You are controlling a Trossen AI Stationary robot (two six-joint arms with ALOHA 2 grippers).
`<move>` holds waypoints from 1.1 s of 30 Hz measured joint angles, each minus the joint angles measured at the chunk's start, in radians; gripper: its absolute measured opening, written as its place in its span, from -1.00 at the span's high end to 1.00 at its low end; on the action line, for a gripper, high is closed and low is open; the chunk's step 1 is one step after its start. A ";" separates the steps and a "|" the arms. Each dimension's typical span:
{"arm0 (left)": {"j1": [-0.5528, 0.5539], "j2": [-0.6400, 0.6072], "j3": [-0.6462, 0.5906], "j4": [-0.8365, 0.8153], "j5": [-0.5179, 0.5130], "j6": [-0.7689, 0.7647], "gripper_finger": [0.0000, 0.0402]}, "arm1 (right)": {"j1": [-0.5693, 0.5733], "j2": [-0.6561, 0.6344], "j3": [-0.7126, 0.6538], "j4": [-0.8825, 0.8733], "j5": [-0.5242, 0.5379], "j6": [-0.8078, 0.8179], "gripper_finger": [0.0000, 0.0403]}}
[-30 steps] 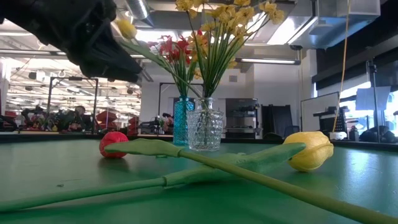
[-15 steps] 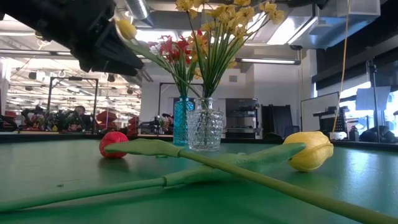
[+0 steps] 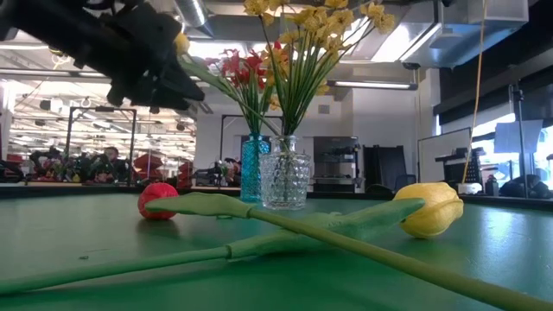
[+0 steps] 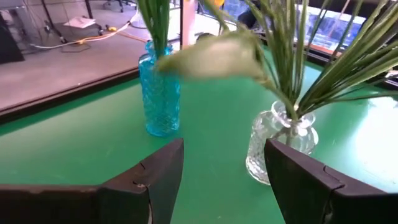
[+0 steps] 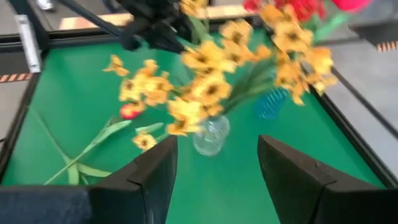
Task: Sort flowers into vase by color
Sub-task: Adjust the yellow flower in the transparent vase
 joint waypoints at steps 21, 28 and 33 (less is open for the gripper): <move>0.096 0.011 -0.319 0.910 0.260 0.299 -0.08 | 0.190 -0.395 -0.561 0.678 0.114 -0.231 -0.09; 0.204 0.010 -0.291 0.911 0.331 0.301 -0.08 | 0.191 -0.536 -0.690 0.761 0.108 -0.266 -0.09; 0.255 0.010 -0.246 0.909 0.400 0.319 -0.08 | 0.191 -0.566 -0.712 0.762 0.108 -0.260 -0.09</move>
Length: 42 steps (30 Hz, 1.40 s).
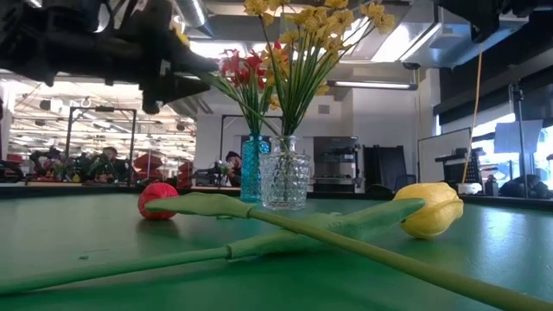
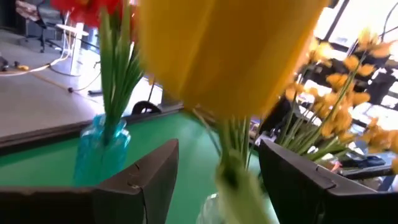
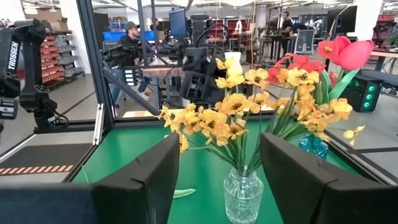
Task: Sort flowers into vase by color
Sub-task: Adjust the yellow flower in the transparent vase
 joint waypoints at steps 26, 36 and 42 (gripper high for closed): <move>-0.007 0.000 0.201 -0.264 0.077 0.154 0.97 | 0.000 0.001 0.000 0.025 0.026 -0.017 -0.09; -0.007 0.000 0.447 -0.752 0.077 0.166 0.98 | 0.000 0.001 0.000 0.024 0.026 -0.017 -0.09; -0.008 0.000 0.456 -0.753 0.104 0.176 0.98 | 0.000 0.001 0.000 0.024 0.027 -0.021 -0.09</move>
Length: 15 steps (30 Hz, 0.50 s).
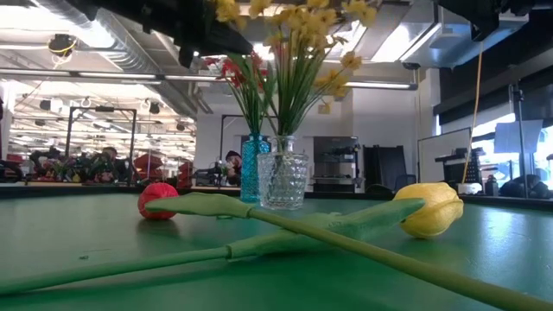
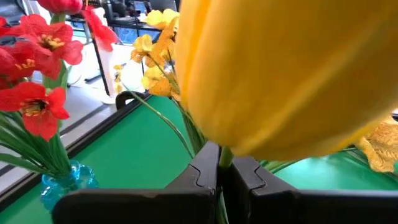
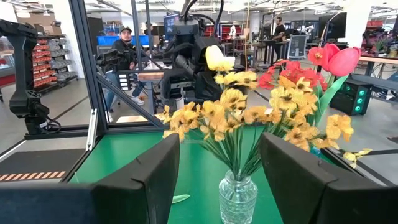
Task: Sort flowers into vase by color
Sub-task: Adjust the yellow flower in the transparent vase
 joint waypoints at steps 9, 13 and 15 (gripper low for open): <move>0.002 0.002 0.000 -0.003 0.047 -0.020 0.99 | 0.000 0.000 0.000 0.001 0.000 -0.007 -0.09; 0.003 0.017 0.001 -0.005 0.056 -0.024 0.95 | 0.000 0.000 0.000 0.004 0.010 -0.019 -0.09; 0.003 0.026 0.002 0.002 0.068 -0.031 0.89 | 0.000 0.000 0.000 0.005 0.016 -0.019 -0.09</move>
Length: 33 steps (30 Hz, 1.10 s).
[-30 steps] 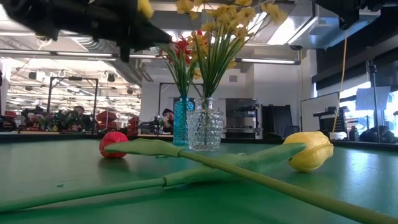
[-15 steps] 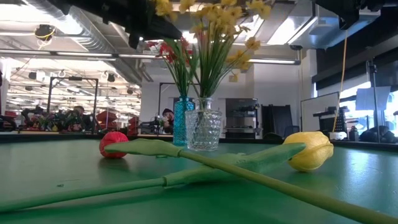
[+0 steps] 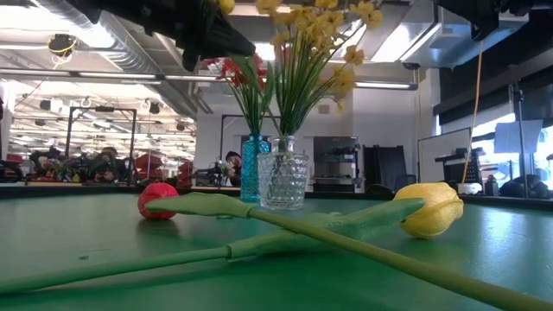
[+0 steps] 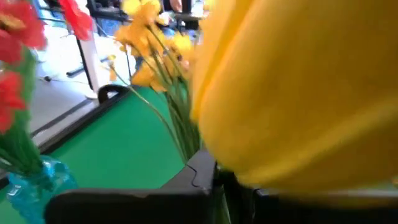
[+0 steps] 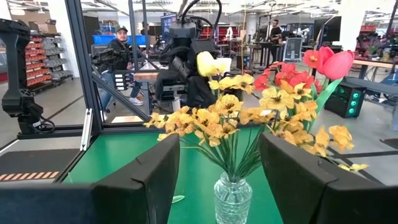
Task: Sort flowers into vase by color
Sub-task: Adjust the yellow flower in the transparent vase
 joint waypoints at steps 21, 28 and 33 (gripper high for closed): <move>-0.099 -0.021 0.101 -0.240 -0.157 0.008 -0.23 | 0.000 0.000 0.000 -0.001 0.002 0.005 -0.09; -0.160 -0.022 0.199 -0.482 -0.244 -0.049 -0.23 | 0.000 0.000 0.000 -0.002 0.002 0.008 -0.09; -0.187 -0.022 0.216 -0.598 -0.246 -0.126 -0.23 | 0.000 0.000 0.000 -0.003 0.002 0.008 -0.09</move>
